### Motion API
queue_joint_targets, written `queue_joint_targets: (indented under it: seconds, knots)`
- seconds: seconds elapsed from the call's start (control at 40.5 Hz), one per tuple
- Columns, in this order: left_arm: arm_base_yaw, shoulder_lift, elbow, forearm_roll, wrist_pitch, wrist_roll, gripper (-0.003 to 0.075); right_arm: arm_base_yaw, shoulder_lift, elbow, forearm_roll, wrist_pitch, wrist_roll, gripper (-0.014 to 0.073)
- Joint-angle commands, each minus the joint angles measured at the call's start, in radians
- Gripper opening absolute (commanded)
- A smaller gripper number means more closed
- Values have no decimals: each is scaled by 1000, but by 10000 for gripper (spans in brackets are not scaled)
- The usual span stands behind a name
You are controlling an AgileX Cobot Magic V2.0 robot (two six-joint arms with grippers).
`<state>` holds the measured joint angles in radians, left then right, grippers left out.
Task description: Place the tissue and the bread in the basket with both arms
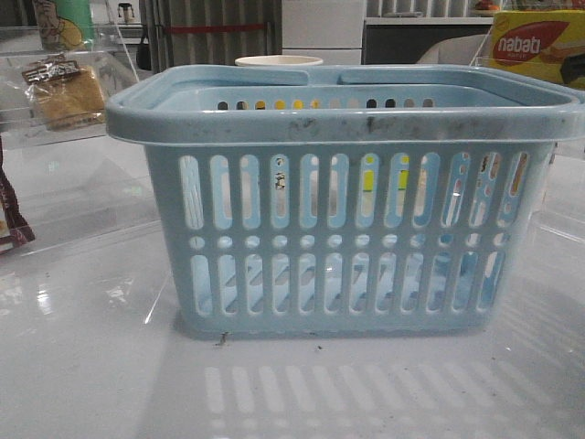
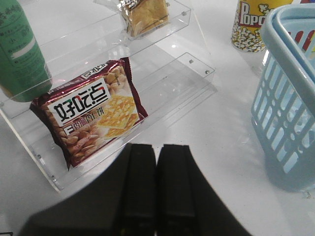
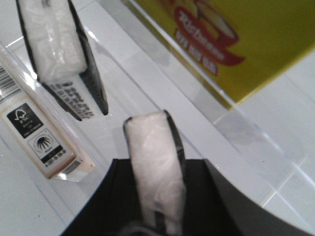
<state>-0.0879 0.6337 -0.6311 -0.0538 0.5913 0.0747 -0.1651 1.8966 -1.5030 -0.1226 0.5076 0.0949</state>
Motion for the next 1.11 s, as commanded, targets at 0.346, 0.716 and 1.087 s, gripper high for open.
queue_joint_targets:
  seconds: [0.346,0.716,1.087]
  knots:
    - [-1,7,-33,-12,-84,-9,92,22,-216,-62,-3,-16,-4,171]
    - [-1,7,-33,-12,-84,-9,92,148,-411,-62,15,85,-5,171]
    - [-1,7,-33,-12,-84,-9,92,224,-474,-62,17,179,-5,171]
